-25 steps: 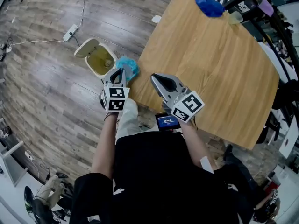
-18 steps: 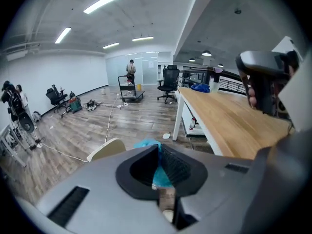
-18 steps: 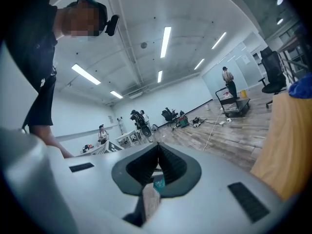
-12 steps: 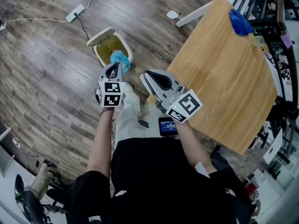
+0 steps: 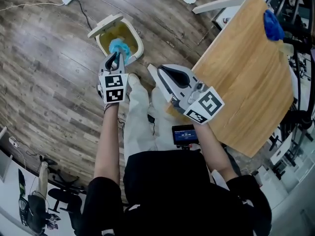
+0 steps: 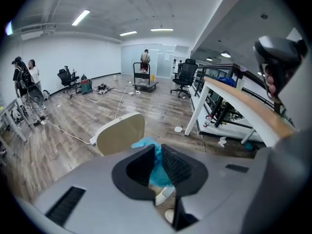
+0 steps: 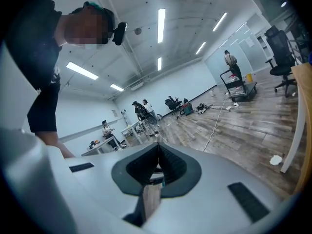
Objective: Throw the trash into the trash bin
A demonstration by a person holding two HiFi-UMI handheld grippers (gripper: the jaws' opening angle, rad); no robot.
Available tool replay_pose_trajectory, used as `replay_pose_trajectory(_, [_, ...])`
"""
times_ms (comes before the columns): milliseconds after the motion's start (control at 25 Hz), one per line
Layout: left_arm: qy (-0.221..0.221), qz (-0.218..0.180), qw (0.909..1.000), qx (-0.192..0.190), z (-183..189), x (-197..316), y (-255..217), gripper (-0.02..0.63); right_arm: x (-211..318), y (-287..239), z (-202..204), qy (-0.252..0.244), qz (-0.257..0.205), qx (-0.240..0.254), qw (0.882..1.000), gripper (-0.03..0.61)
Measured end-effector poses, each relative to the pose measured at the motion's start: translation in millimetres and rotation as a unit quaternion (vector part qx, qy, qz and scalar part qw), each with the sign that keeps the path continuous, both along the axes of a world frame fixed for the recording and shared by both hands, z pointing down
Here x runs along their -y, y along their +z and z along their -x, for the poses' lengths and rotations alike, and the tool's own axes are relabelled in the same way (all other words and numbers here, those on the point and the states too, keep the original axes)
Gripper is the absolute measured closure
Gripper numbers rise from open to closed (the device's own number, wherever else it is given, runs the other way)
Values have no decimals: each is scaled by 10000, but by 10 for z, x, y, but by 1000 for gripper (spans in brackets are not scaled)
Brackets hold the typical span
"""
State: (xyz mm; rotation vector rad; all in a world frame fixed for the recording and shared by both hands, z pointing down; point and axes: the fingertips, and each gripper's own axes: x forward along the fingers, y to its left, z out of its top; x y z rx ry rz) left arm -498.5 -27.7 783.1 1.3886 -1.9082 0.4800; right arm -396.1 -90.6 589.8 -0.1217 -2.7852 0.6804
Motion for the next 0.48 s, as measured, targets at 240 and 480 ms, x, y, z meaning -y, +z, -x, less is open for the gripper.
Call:
replay_pose_trajectory(240, [-114,61,9994,-335,-15,0,134,460,7,95,119,1,84,-75,9999,581])
replay_pose_trajectory(480, [-118,52,9990,-432,-17,-16,137,439,-20,93,196,-63,68,-59,9999,580])
